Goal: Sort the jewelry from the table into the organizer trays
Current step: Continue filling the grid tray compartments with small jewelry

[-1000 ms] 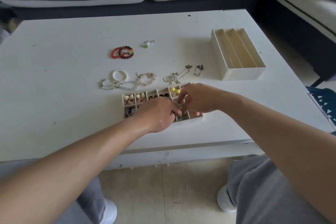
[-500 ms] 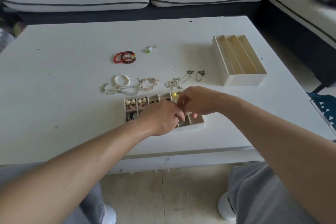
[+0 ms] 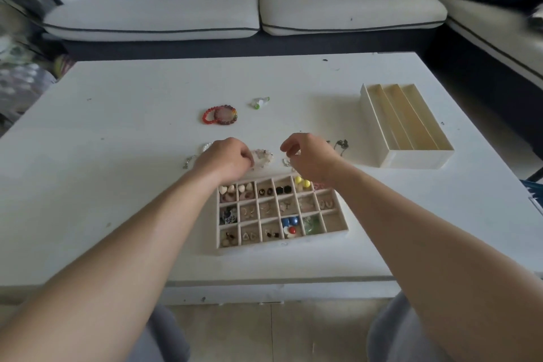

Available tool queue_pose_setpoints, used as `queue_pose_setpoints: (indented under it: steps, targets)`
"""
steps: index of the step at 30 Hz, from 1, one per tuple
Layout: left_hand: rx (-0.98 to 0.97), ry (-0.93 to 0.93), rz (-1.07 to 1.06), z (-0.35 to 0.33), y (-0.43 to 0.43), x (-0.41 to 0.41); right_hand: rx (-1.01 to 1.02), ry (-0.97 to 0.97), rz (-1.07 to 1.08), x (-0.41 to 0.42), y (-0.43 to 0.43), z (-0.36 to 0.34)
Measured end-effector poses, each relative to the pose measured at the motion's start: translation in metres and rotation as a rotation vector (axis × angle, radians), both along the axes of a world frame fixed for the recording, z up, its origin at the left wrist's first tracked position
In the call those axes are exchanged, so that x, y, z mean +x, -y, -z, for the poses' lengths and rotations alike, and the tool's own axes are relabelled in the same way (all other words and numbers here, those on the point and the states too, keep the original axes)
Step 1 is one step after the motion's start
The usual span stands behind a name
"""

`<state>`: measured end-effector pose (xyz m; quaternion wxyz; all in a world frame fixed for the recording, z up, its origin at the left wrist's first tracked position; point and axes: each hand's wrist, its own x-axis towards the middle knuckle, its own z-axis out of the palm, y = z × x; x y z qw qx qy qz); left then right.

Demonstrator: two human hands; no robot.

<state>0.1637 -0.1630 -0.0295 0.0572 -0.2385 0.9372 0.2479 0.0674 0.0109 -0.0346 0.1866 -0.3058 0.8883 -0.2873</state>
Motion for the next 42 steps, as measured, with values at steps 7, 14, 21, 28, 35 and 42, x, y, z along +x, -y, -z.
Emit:
queue_pose_setpoints:
  steps: [7, 14, 21, 28, 35, 42]
  targets:
    - [0.077, -0.135, -0.16, 0.012, 0.039, -0.032, -0.029, 0.029, 0.117, -0.039, 0.038, 0.019]
    - [0.043, -0.214, -0.211, 0.03, 0.069, -0.081, 0.033, -0.013, 0.109, -0.091, 0.083, 0.033]
    - [0.009, -0.282, -0.225, 0.039, 0.093, -0.119, 0.118, -0.151, 0.053, -0.131, 0.135, 0.039]
    - [0.063, -0.412, -0.24, 0.051, 0.105, -0.133, 0.268, -0.287, -0.043, -0.148, 0.166, 0.049]
    - [-0.062, -0.328, -0.125, 0.05, 0.101, -0.123, 0.144, -0.301, -0.073, -0.138, 0.14, 0.055]
    - [-0.197, -0.09, 0.239, 0.047, 0.065, -0.101, 0.088, -0.165, -0.081, -0.106, 0.096, 0.046]
